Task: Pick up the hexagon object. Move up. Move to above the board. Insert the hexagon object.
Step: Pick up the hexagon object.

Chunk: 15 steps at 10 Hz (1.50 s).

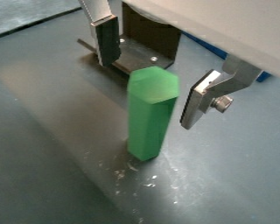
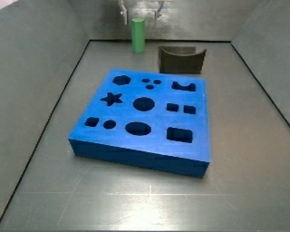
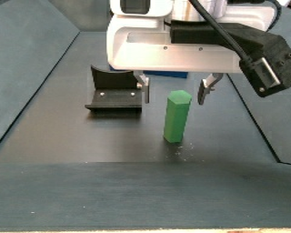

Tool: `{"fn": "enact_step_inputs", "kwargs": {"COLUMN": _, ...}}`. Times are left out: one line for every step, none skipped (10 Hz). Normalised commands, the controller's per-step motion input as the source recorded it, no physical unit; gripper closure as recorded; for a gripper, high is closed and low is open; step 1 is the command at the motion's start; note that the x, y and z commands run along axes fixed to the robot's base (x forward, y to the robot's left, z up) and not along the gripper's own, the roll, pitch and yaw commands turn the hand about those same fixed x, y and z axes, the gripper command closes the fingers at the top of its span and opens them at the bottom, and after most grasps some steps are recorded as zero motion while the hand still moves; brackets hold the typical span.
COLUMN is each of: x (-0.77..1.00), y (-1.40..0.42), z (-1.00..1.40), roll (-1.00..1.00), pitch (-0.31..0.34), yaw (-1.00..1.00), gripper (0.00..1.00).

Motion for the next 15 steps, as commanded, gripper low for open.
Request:
{"fn": "enact_step_inputs", "kwargs": {"x": 0.47, "y": 0.55, "z": -0.96, "roll": -0.17, "pitch": 0.071, "yaw": 0.0, "gripper": 0.0}}
{"fn": "enact_step_inputs", "kwargs": {"x": 0.14, "y": 0.23, "z": -1.0, "roll": 0.12, "pitch": 0.069, "yaw": 0.0, "gripper": 0.0}}
{"fn": "enact_step_inputs", "kwargs": {"x": 0.0, "y": -0.03, "z": -0.76, "roll": 0.44, "pitch": 0.0, "yaw": 0.01, "gripper": 0.0}}
{"fn": "enact_step_inputs", "kwargs": {"x": -0.03, "y": -0.16, "z": -0.33, "roll": 0.22, "pitch": 0.0, "yaw": 0.0, "gripper": 0.0}}
{"fn": "enact_step_inputs", "kwargs": {"x": -0.15, "y": -0.38, "z": -0.42, "roll": 0.33, "pitch": -0.069, "yaw": 0.0, "gripper": 0.0}}
{"fn": "enact_step_inputs", "kwargs": {"x": -0.12, "y": -0.22, "z": -0.13, "roll": 0.09, "pitch": -0.071, "yaw": 0.0, "gripper": 0.0}}
{"fn": "enact_step_inputs", "kwargs": {"x": 0.0, "y": -0.06, "z": 0.0, "roll": 0.01, "pitch": 0.0, "yaw": 0.0, "gripper": 0.0}}
{"fn": "enact_step_inputs", "kwargs": {"x": 0.0, "y": -0.01, "z": -0.02, "roll": 0.03, "pitch": -0.031, "yaw": 0.0, "gripper": 0.0}}
{"fn": "enact_step_inputs", "kwargs": {"x": -0.14, "y": -0.11, "z": -1.0, "roll": 0.29, "pitch": -0.011, "yaw": 0.0, "gripper": 0.0}}
{"fn": "enact_step_inputs", "kwargs": {"x": -0.2, "y": -0.1, "z": -1.0, "roll": 0.13, "pitch": 0.0, "yaw": 0.0, "gripper": 0.0}}
{"fn": "enact_step_inputs", "kwargs": {"x": 0.0, "y": 0.0, "z": -0.35, "roll": 0.0, "pitch": -0.011, "yaw": 0.0, "gripper": 0.0}}
{"fn": "enact_step_inputs", "kwargs": {"x": 0.0, "y": 0.0, "z": -0.05, "roll": 0.0, "pitch": 0.0, "yaw": 0.0, "gripper": 0.0}}
{"fn": "enact_step_inputs", "kwargs": {"x": -0.1, "y": 0.0, "z": -1.0, "roll": 0.0, "pitch": 0.0, "yaw": 0.0, "gripper": 0.0}}
{"fn": "enact_step_inputs", "kwargs": {"x": 0.0, "y": 0.0, "z": -0.31, "roll": 0.0, "pitch": 0.0, "yaw": 0.0, "gripper": 0.0}}
{"fn": "enact_step_inputs", "kwargs": {"x": -0.01, "y": 0.0, "z": -0.28, "roll": 0.0, "pitch": 0.0, "yaw": 0.01, "gripper": 0.0}}
